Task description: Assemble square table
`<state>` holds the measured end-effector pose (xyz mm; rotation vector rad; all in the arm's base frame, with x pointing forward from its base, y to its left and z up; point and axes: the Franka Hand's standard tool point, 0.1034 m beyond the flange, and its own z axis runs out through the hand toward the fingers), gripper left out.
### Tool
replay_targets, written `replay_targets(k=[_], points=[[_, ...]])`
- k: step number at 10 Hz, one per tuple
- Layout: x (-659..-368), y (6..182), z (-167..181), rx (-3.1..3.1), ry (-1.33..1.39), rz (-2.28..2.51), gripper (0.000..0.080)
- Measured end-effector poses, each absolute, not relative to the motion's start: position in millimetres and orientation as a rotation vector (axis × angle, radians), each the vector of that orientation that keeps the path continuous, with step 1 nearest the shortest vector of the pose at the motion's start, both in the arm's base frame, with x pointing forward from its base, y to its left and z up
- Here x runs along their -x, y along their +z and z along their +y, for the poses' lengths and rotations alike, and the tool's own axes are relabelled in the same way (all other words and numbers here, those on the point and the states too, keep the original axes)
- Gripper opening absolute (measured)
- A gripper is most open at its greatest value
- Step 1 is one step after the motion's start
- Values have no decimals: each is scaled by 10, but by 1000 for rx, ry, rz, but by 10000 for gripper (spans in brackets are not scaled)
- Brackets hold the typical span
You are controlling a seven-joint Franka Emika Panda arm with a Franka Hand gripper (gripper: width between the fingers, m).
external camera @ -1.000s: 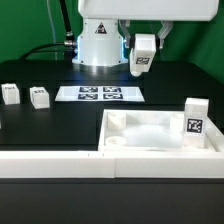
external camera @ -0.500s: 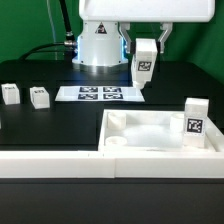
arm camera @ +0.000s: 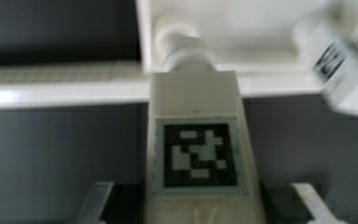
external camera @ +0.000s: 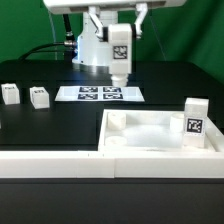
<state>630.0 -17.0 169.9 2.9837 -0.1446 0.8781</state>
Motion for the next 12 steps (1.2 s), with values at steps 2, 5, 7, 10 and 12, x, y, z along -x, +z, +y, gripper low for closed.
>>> replay_targets(k=[2,5,7,10,12], points=[[-6301,1634,-204,-2960,889,-119,288],[-6273,1493,-360,-2947,857,-105,288],[-6429,1540,-508,-2978,833,-130,290],[-6581,1509,-271,-3020,833,-186,290],[-6615,1531,-185,-3033,829,-196,290]])
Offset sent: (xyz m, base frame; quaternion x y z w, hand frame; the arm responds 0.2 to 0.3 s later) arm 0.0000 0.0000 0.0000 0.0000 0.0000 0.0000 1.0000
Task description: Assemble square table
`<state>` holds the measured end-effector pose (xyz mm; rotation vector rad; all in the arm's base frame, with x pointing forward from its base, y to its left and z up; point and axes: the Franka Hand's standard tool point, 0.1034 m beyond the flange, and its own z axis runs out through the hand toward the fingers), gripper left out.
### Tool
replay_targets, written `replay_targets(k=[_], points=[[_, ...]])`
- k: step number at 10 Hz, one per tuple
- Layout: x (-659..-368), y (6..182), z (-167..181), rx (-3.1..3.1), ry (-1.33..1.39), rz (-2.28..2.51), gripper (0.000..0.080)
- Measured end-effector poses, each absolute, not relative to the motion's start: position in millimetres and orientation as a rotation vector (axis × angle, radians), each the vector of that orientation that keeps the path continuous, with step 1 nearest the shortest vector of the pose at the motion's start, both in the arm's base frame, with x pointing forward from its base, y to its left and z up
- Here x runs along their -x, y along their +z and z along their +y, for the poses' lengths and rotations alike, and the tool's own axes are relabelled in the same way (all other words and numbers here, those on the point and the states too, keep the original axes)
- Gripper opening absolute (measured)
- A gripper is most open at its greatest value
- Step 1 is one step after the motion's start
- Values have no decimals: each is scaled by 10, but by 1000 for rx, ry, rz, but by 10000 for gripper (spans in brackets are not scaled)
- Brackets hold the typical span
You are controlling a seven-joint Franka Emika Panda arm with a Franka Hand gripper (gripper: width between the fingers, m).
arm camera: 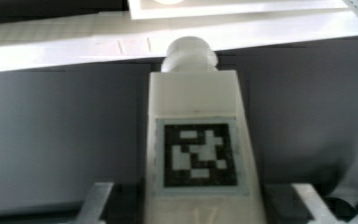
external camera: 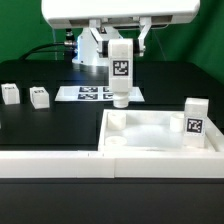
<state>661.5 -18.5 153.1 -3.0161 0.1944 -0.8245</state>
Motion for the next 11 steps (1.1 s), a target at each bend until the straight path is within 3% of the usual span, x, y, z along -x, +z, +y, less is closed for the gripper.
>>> replay_targets(k=[3,6,11], points=[[-6597,1506,-200,3019,-818,198,290],[-6486,1278,-235,3044,-801,181,290],[-6472,1089,-232,3058,-767,180,290]])
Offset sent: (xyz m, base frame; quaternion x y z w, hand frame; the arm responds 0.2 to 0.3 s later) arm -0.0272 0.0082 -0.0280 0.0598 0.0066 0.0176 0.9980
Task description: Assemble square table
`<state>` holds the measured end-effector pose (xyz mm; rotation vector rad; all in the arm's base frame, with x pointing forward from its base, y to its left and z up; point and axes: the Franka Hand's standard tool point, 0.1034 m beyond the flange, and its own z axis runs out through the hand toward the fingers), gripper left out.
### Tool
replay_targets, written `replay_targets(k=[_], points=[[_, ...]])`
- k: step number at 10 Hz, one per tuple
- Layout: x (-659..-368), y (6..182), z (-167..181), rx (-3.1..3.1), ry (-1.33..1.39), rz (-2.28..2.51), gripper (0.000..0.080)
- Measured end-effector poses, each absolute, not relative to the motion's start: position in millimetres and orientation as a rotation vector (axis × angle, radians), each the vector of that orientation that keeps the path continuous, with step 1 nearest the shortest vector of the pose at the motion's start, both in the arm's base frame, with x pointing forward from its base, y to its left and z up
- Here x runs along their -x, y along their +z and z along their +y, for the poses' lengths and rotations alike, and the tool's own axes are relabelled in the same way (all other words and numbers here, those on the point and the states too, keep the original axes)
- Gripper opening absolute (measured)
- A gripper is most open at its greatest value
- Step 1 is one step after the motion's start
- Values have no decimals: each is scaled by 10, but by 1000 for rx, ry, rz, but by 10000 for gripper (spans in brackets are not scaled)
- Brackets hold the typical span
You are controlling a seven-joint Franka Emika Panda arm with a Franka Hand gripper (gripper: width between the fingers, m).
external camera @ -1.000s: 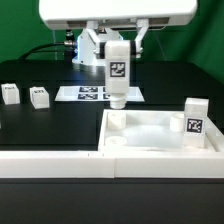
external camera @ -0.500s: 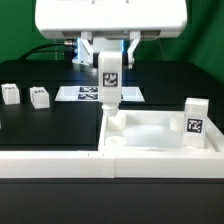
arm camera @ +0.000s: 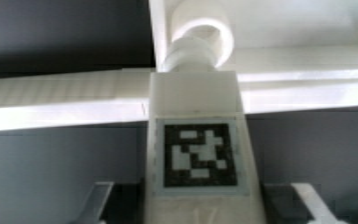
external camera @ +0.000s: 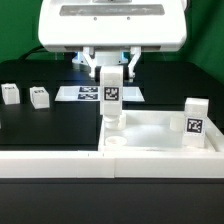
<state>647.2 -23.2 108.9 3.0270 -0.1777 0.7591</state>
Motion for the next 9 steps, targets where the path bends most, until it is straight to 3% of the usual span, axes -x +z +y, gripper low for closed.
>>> replay_targets(k=[9], points=[[-6594,864,-174,-3005,787,-188,290]])
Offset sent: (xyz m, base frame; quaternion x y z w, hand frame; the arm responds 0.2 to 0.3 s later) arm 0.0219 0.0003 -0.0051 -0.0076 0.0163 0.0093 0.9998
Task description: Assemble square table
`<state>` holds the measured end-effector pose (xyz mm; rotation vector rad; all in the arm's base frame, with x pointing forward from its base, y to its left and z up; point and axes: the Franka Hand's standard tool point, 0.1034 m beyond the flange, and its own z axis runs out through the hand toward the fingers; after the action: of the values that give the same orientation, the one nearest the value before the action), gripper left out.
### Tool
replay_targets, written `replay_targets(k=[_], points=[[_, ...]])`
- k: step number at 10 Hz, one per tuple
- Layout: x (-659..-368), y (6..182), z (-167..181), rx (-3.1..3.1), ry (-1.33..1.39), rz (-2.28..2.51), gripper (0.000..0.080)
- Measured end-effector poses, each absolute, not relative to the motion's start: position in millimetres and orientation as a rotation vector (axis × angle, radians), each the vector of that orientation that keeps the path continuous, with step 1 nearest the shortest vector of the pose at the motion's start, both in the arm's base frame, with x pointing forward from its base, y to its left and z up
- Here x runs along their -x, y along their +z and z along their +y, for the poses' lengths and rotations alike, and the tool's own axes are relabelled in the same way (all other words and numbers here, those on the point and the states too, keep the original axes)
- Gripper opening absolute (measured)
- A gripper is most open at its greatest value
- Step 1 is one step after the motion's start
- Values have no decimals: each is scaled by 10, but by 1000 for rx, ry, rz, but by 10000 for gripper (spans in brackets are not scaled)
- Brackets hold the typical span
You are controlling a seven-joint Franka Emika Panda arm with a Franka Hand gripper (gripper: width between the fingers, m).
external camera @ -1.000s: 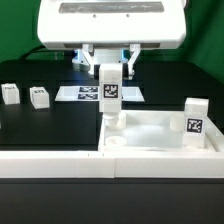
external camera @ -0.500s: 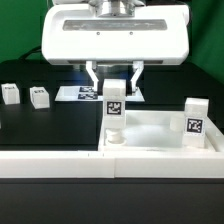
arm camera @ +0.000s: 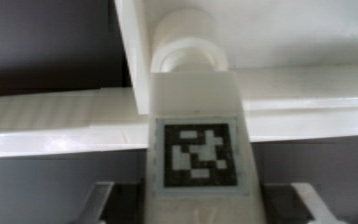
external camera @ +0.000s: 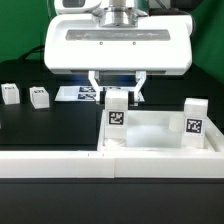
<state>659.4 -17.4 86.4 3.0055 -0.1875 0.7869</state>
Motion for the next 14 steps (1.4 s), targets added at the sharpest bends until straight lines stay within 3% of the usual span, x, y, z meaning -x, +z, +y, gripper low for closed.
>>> replay_targets(k=[4,5,6,7,8,14], points=[[-6545,825,-174,-2989,807,-185,290],[-6544,825,-175,-2989,807,-185,447],[-6544,825,-175,-2989,807,-185,447],[-6544,825,-176,-2989,807,-185,572],[-6544,825,-176,-2989,807,-185,634],[-6544,825,-177,-2989,807,-185,649]])
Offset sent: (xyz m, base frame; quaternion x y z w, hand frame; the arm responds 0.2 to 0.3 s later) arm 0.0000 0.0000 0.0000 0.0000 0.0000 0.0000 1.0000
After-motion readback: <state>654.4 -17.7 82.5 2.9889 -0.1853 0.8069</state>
